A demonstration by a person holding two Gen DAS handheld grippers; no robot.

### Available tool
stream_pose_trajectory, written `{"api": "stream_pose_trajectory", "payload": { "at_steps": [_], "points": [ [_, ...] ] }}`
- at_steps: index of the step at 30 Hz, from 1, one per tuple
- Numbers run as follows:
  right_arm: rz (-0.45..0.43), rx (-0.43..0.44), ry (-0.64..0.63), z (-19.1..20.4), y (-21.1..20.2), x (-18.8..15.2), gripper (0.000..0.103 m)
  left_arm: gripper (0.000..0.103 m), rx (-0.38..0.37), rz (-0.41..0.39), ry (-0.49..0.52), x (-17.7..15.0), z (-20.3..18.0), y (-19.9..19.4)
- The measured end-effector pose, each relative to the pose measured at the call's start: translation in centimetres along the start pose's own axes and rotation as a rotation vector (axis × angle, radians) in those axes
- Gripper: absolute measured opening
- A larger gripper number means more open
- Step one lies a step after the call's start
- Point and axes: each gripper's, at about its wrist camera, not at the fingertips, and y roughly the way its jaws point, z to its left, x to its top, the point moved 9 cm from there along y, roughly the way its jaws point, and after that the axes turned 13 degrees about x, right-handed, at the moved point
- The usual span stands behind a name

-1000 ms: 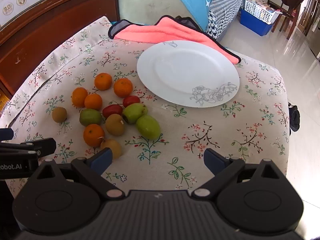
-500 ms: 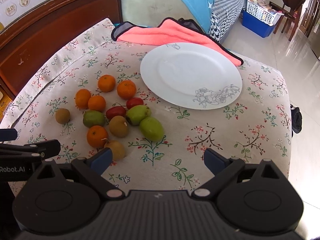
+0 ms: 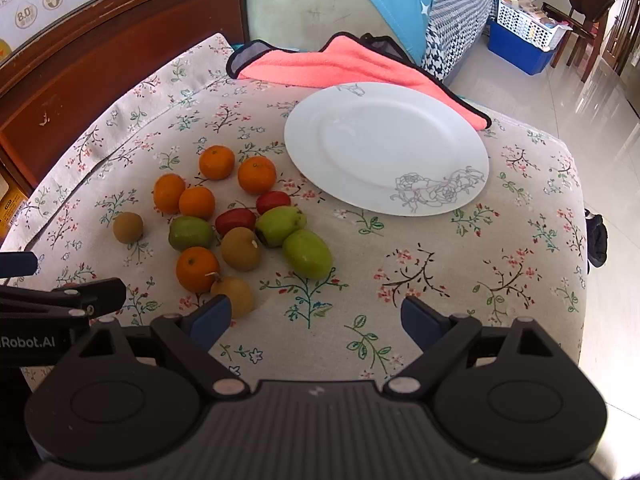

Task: Organize fruits
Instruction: 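Grasp a mandarin orange with the left tool while the right tool grasps a brown kiwi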

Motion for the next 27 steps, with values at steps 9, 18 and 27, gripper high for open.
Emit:
{"api": "stream_pose_trajectory", "payload": {
  "at_steps": [9, 18, 27],
  "points": [
    [-0.044, 0.114, -0.032, -0.2, -1.0, -0.1, 0.092, 0.103, 0.003, 0.005, 0.0, 0.4, 2.0, 0.3],
    [-0.038, 0.214, -0.111, -0.6, -1.3, -1.5, 0.08, 0.101, -0.011, 0.014, 0.018, -0.3, 3.5, 1.2],
    [-0.041, 0.318, -0.173, 0.7, -0.6, -1.9, 0.066, 0.101, -0.083, -0.026, 0.065, -1.6, 4.6, 0.1]
  ]
}}
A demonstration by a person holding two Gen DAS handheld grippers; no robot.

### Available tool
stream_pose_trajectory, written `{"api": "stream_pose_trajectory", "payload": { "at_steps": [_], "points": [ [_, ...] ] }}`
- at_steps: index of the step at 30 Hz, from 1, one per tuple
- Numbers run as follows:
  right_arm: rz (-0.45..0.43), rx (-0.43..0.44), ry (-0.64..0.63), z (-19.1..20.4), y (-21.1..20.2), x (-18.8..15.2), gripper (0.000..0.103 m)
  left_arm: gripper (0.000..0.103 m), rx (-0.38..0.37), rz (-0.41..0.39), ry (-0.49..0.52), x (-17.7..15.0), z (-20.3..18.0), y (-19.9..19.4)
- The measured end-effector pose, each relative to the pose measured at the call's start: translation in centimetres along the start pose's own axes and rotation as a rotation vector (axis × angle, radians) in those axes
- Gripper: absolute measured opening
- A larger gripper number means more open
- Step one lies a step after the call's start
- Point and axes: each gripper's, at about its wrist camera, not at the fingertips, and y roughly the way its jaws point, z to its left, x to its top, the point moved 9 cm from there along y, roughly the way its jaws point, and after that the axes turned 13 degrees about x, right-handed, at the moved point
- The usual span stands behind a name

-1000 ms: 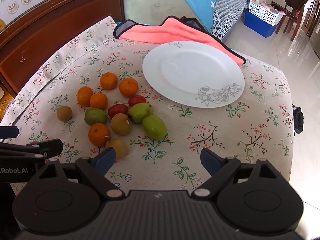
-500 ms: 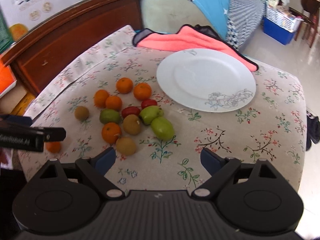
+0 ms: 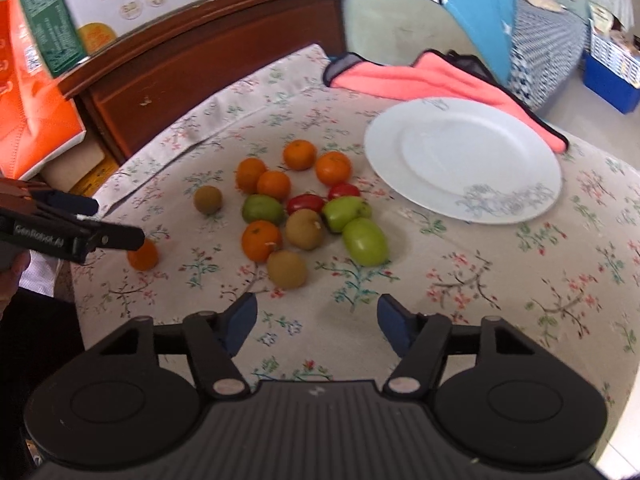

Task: Organize fruits
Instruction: 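Grasp a mandarin orange with the left tool while the right tool grasps a brown kiwi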

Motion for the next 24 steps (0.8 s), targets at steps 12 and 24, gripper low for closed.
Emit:
{"api": "stream_pose_trajectory", "payload": {
  "at_steps": [12, 24],
  "points": [
    [0.006, 0.041, -0.002, 0.8, 1.4, 0.1, 0.056, 0.092, -0.001, -0.031, 0.117, -1.5, -1.9, 0.1],
    [-0.002, 0.047, -0.009, 1.1, 3.1, 1.1, 0.047, 0.064, -0.04, -0.003, 0.111, -1.6, -3.2, 1.2]
  ]
}}
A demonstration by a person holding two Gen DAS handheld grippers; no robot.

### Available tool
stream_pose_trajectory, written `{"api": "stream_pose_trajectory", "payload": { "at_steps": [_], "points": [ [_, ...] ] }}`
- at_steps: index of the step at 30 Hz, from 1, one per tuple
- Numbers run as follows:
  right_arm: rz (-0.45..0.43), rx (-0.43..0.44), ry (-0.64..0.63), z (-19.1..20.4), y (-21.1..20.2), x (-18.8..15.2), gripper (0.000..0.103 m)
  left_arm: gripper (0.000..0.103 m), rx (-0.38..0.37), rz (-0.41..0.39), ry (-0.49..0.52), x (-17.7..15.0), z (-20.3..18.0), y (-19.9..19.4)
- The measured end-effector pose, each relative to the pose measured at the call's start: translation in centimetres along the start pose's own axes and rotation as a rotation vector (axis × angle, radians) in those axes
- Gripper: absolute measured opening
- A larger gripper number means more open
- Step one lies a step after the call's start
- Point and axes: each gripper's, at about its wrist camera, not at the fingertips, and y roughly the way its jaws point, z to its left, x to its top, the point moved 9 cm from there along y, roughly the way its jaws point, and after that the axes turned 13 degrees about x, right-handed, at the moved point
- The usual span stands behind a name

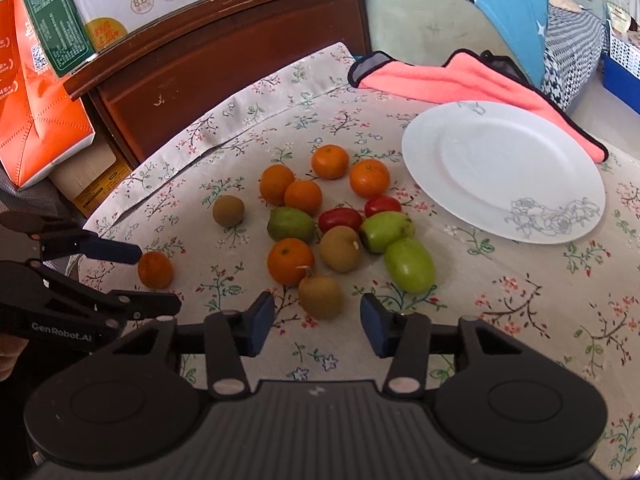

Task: Organize fruits
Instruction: 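Grasp a mandarin orange with the left tool while the right tool grasps a brown kiwi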

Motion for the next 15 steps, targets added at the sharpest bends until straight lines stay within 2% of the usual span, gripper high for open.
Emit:
{"api": "stream_pose_trajectory", "payload": {
  "at_steps": [4, 8, 10, 15],
  "points": [
    [0.001, 0.006, -0.005, 0.15, 0.59, 0.28, 0.039, 0.049, -0.002, 0.017, 0.007, -0.2, -0.29, 0.54],
    [0.007, -0.01, -0.011, 0.05, 0.98, 0.34, 0.031, 0.038, 0.006, 0.002, 0.01, -0.06, -0.32, 0.62],
    [0.001, -0.01, -0.005, -0.05, 0.91, 0.38, 0.028, 0.027, 0.002, -0.001, -0.002, 0.09, -0.27, 0.6],
    [-0.005, 0.001, 0.013, -0.13, 0.67, 0.5, 0.026, 0.027, -0.009, -0.005, -0.007, 0.47, -0.78, 0.59]
  ]
}}
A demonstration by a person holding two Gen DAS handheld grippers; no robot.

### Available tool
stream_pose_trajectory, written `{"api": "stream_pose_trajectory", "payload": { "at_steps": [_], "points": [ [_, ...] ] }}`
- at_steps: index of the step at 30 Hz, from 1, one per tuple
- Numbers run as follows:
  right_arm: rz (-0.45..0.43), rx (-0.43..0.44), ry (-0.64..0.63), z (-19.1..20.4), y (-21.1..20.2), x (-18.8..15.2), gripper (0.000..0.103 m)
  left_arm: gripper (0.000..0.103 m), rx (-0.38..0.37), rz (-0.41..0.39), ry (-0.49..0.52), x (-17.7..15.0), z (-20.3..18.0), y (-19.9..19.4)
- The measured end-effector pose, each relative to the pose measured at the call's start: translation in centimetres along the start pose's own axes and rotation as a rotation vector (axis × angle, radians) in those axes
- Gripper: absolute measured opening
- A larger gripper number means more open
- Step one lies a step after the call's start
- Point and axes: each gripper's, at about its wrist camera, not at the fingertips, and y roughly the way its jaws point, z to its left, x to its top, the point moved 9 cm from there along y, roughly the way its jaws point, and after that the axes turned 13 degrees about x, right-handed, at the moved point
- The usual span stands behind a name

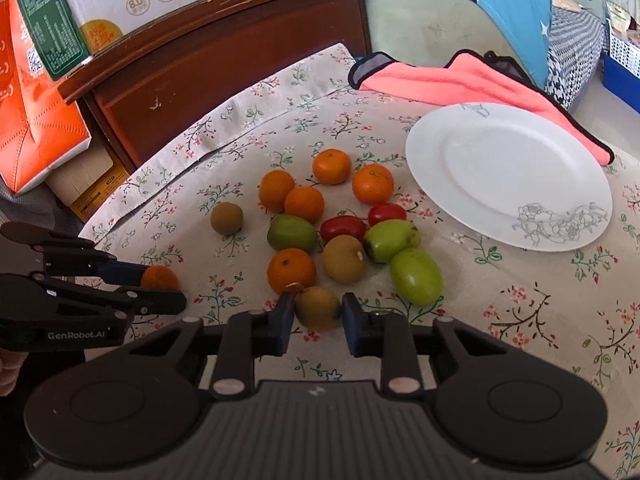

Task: Organize fruits
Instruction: 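Carry the orange and kiwi over the white plate and open both tools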

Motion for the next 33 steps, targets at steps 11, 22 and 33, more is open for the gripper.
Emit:
{"api": "stream_pose_trajectory", "payload": {
  "at_steps": [11, 22, 33],
  "points": [
    [-0.042, 0.01, 0.041, -0.5, -1.5, 0.7, 0.026, 0.027, -0.013, -0.067, -0.018, 2.3, -1.5, -1.2],
    [-0.065, -0.017, 0.05, -1.1, -2.6, 1.3, 0.026, 0.027, -0.018, -0.117, -0.029, 5.4, -3.3, -2.0],
    [-0.103, -0.061, 0.087, -2.8, -4.2, 2.9, 0.026, 0.027, -0.009, -0.151, -0.009, 8.4, -5.7, -2.1]
  ]
}}
